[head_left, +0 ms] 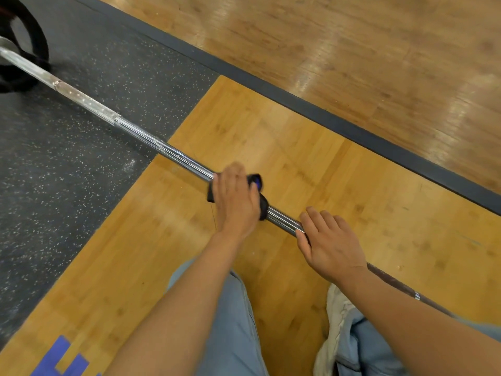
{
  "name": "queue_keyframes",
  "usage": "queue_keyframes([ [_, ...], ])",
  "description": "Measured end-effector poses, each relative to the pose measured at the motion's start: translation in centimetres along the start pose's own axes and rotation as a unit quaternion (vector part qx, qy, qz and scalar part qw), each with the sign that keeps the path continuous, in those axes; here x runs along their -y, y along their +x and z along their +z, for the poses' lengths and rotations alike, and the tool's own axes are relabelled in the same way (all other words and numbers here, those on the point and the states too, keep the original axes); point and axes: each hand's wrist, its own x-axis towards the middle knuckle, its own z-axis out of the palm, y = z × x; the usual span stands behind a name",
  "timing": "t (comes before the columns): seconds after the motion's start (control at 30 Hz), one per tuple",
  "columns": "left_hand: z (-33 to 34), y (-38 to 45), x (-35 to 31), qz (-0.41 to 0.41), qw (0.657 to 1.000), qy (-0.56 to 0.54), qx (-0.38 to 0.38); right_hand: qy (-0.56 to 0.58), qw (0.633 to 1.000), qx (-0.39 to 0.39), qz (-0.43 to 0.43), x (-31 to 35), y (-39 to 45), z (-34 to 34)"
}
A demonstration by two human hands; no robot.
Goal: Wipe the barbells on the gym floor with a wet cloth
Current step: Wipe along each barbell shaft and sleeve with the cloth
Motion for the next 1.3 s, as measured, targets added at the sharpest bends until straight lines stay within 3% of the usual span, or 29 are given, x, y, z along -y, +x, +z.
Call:
queue_keyframes([
  [0.17, -1.1, 4.9, 4.4, -0.098, 0.994, 0.052, -0.008, -0.006, 1.0, 0.007, -0.007, -0.1, 0.0, 0.1],
  [0.37, 0.7, -1.1, -1.3, -0.01, 1.0, -0.013, 0.001, -0.001, 1.0, 0.007, -0.008, -0.1, 0.0, -0.1],
  [0.5, -0.1, -0.1, 0.6, 0.066, 0.998, 0.011, 0.017, 0.004, 1.0, 0.003, -0.002, 0.1, -0.1, -0.3],
  [0.67, -1.2, 5.1, 4.5, -0.068, 0.996, 0.05, -0.027, 0.011, 1.0, 0.008, 0.004, 0.0, 0.0, -0.4],
  [0.87, 0.8, 0.9, 0.8, -0.041, 0.998, -0.024, -0.041, 0.026, 1.0, 0.018, 0.004, 0.2, 0.0, -0.6],
  [1.03, 0.2, 1.4, 2.1, 0.015, 0.999, -0.006, -0.037, 0.031, 0.999, 0.022, 0.003, 0.3, 0.0, -0.8],
  [1.2, -0.4, 5.1, 5.1, -0.063, 0.996, 0.017, -0.069, 0.036, 0.999, 0.022, 0.008, 0.2, 0.0, -0.7],
  [1.3, 0.1, 3.6, 3.4, -0.061, 0.996, -0.018, -0.069, 0.048, 0.998, 0.029, 0.011, 0.1, 0.2, -0.8],
])
